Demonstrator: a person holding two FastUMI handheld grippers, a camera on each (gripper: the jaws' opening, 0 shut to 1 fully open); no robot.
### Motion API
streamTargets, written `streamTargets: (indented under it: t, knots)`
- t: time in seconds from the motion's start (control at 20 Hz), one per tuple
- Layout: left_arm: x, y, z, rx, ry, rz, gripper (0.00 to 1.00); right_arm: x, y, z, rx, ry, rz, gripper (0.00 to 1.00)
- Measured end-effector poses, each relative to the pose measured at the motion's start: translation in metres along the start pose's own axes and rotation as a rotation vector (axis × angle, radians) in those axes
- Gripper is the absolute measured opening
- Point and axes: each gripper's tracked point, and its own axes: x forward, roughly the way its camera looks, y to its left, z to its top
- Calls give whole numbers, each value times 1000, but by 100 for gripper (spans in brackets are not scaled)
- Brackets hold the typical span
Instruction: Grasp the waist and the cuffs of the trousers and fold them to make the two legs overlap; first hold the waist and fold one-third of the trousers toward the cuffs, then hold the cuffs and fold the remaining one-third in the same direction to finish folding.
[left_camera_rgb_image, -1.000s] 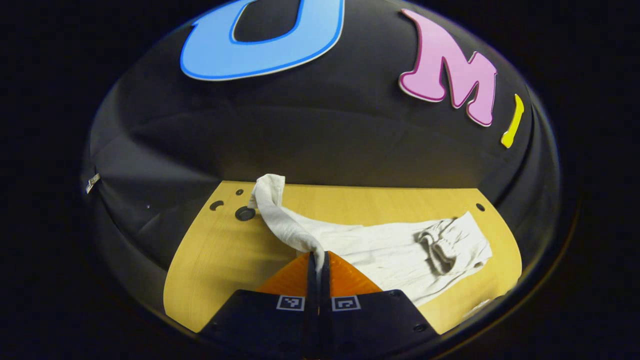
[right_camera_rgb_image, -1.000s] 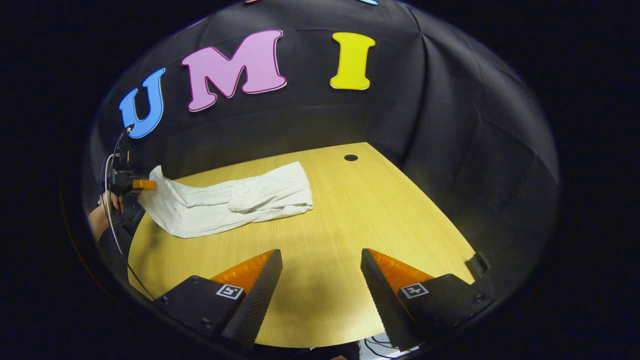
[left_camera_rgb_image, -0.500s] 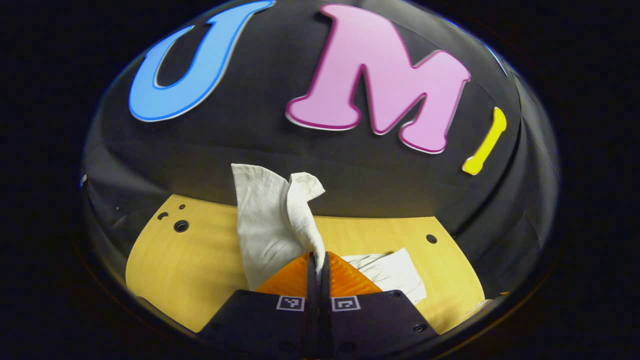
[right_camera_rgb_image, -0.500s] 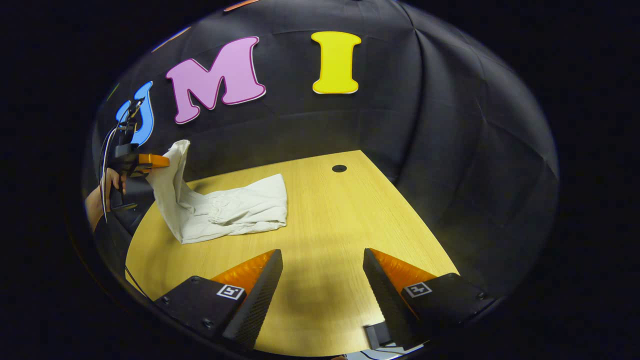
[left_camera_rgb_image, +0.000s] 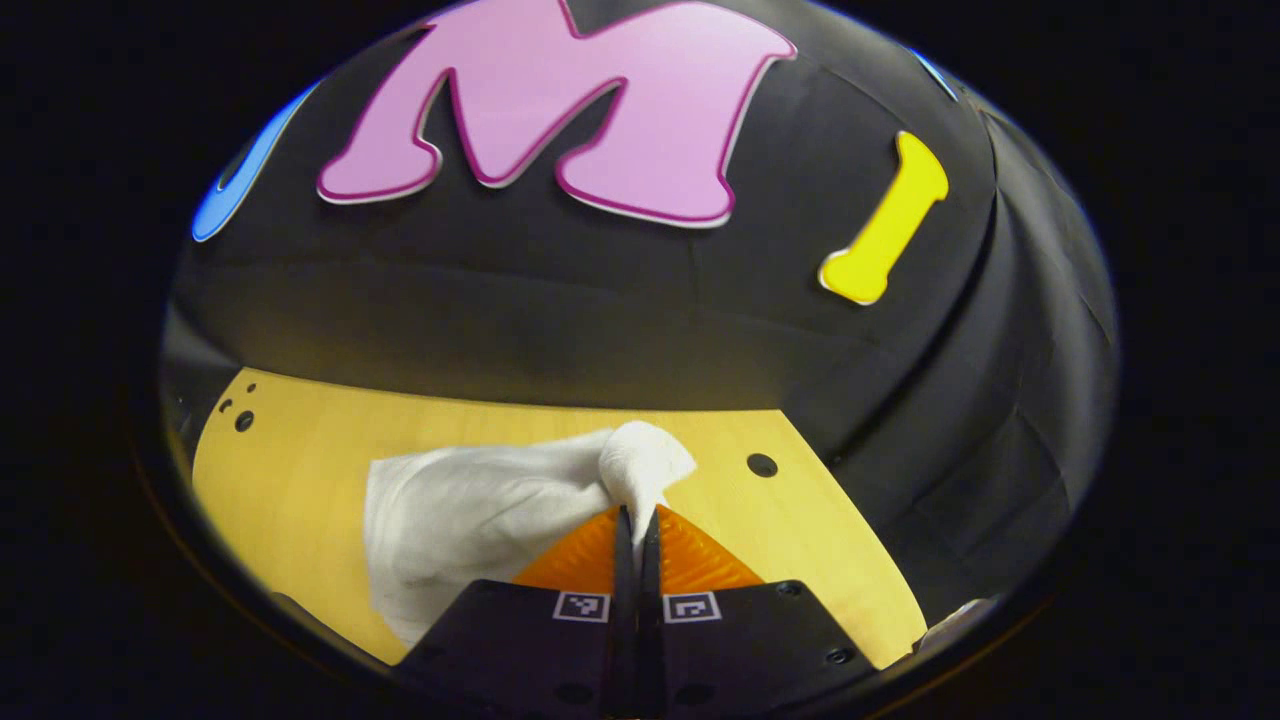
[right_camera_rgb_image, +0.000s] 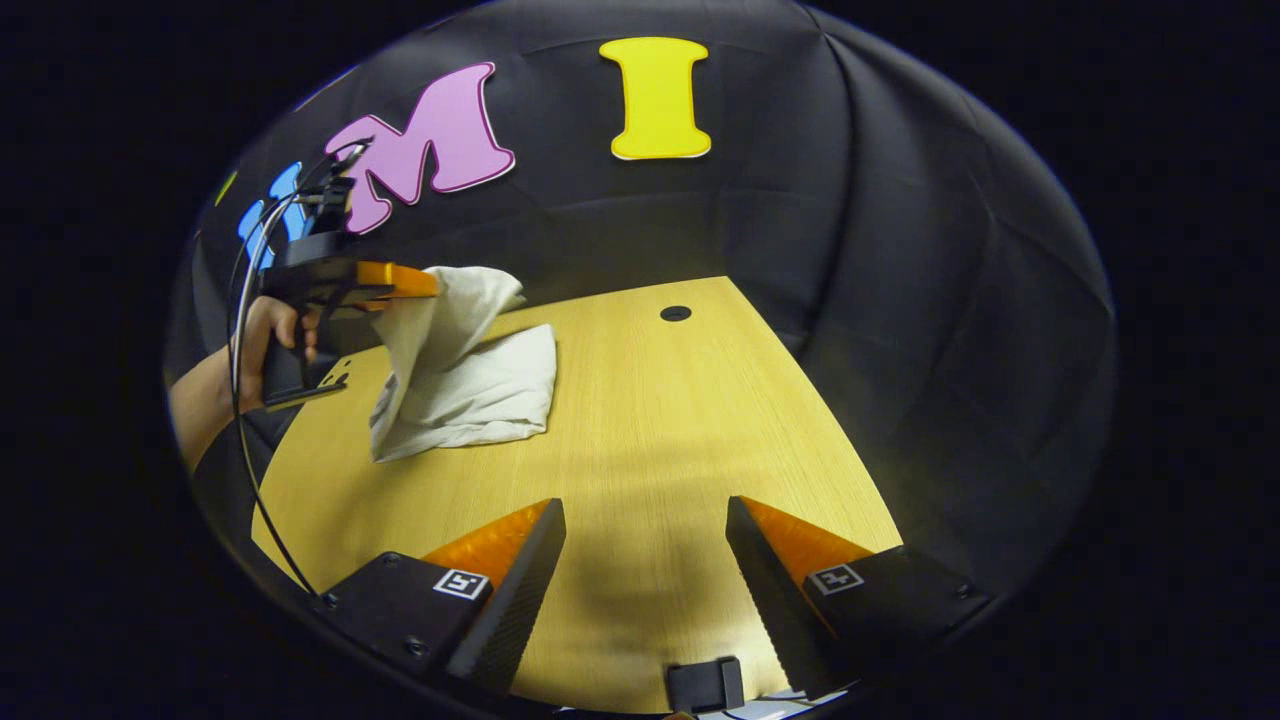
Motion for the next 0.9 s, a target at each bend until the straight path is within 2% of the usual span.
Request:
streamTargets:
  t: [0.2, 0.3, 0.4, 0.45, 0.6, 0.65, 0.9]
  knots:
    - [13, -13, -28, -25, 59, 6, 5, 0, 7, -5, -34, 15, 32, 99]
    - [14, -21, -38, -51, 84, -17, 12, -2, 13, -3, -46, 20, 41, 99]
    - [3, -21, -45, -74, 91, -47, 22, 4, 14, 2, -42, 17, 35, 99]
    - [-6, -17, -46, -81, 86, -52, 48, 8, 18, 4, -28, 11, 32, 99]
    - [-51, 13, -65, -80, 63, -6, 99, 4, 32, -3, 3, 3, 22, 99]
    - [-73, 27, -73, -60, 46, 19, 96, 4, 41, -7, 5, 9, 19, 99]
    - [-189, 104, -112, 40, -12, 161, 96, 4, 93, -14, 35, 26, 37, 99]
